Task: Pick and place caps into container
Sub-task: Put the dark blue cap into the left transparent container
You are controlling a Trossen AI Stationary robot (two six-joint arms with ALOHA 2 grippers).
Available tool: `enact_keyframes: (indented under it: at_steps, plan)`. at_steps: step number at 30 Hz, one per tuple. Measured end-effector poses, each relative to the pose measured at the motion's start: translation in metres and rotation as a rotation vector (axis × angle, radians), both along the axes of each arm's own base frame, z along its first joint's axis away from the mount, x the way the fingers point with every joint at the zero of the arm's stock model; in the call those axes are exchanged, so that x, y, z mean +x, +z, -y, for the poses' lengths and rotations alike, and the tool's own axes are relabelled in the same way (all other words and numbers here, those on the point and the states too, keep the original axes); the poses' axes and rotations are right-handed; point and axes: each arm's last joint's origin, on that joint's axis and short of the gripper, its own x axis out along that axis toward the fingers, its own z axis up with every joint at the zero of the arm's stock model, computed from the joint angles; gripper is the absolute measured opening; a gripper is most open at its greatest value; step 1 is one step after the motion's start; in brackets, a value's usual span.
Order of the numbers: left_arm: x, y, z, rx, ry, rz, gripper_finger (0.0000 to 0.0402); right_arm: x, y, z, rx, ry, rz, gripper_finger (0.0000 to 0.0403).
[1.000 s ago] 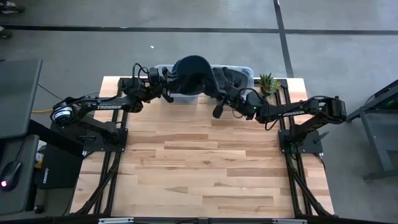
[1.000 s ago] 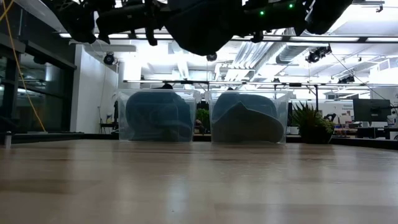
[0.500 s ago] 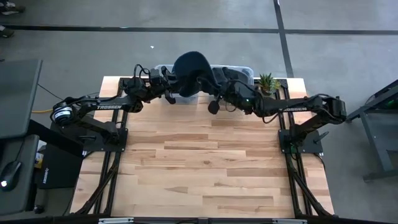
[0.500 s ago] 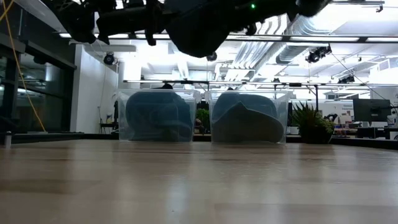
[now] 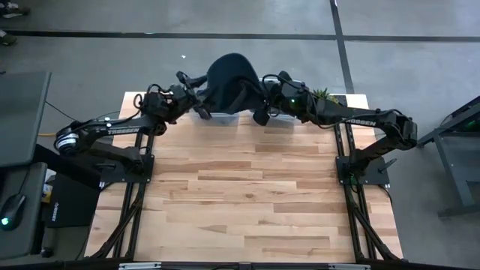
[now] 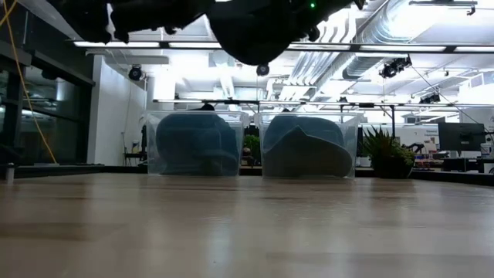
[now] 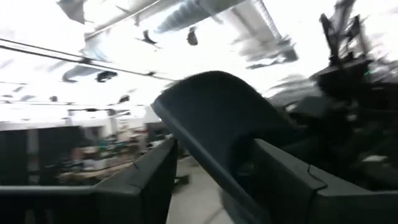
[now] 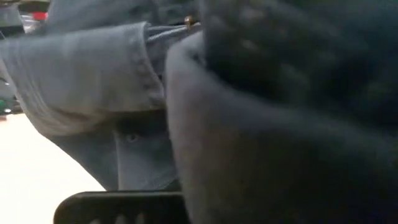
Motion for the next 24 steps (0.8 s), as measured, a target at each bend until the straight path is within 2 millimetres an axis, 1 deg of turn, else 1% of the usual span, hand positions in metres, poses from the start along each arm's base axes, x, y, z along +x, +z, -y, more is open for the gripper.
enact_keyframes:
  at_steps: [3, 6, 8, 15, 17, 20, 24]
  plan:
    - [-0.01, 0.006, 0.001, -0.002, 0.125, -0.034, 0.0214, -0.001, -0.002, 0.001, 0.016, 0.011, -0.016, 0.0001]
    - [-0.021, 0.011, 0.003, -0.023, 0.254, -0.066, 0.0216, -0.001, -0.003, 0.001, 0.016, 0.016, -0.028, 0.0001]
    - [-0.027, 0.013, 0.005, -0.046, 0.306, -0.086, 0.0217, -0.002, -0.004, 0.003, 0.025, 0.043, -0.032, 0.0001]
    - [-0.051, 0.019, 0.015, -0.09, 0.343, -0.171, 0.0217, -0.008, -0.003, 0.021, 0.078, 0.108, -0.02, 0.0]
    - [-0.059, 0.022, 0.019, -0.094, 0.344, -0.182, 0.0216, -0.01, 0.003, 0.025, 0.101, 0.119, -0.027, 0.0]
    - [-0.07, 0.025, 0.025, -0.103, 0.341, -0.195, 0.0213, -0.009, 0.018, 0.026, 0.099, 0.137, -0.002, 0.0]
    - [-0.081, 0.026, 0.03, -0.123, 0.333, -0.203, 0.0206, -0.003, 0.034, 0.029, 0.092, 0.162, 0.025, 0.0]
